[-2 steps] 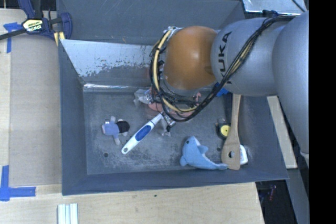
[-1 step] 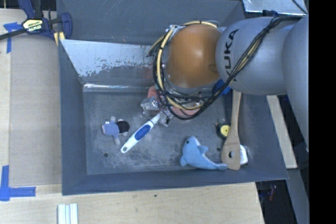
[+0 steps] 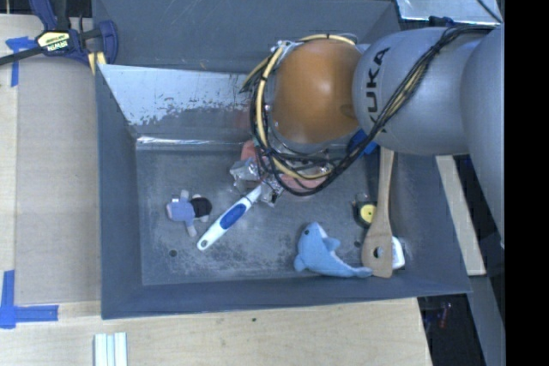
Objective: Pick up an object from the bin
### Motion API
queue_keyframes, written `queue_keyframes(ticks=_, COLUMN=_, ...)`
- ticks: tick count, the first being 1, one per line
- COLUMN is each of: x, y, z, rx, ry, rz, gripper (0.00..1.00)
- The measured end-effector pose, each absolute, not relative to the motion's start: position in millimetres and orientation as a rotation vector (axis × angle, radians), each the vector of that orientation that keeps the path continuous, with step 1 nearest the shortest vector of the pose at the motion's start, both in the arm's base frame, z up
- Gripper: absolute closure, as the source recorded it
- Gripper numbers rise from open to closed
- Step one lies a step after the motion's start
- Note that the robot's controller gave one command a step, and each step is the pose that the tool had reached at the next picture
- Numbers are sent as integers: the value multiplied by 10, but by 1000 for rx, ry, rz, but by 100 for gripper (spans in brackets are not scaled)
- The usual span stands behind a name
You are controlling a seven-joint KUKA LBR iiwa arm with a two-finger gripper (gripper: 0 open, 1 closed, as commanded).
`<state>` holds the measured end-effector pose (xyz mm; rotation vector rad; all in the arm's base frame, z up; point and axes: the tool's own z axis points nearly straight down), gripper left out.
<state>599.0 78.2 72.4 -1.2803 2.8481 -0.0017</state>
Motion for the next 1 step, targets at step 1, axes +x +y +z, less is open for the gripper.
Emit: queue_keyframes(ticks=1, x=5985, y=780, z=925, rx=-1277, ry=2850, rz=-1, gripper=100)
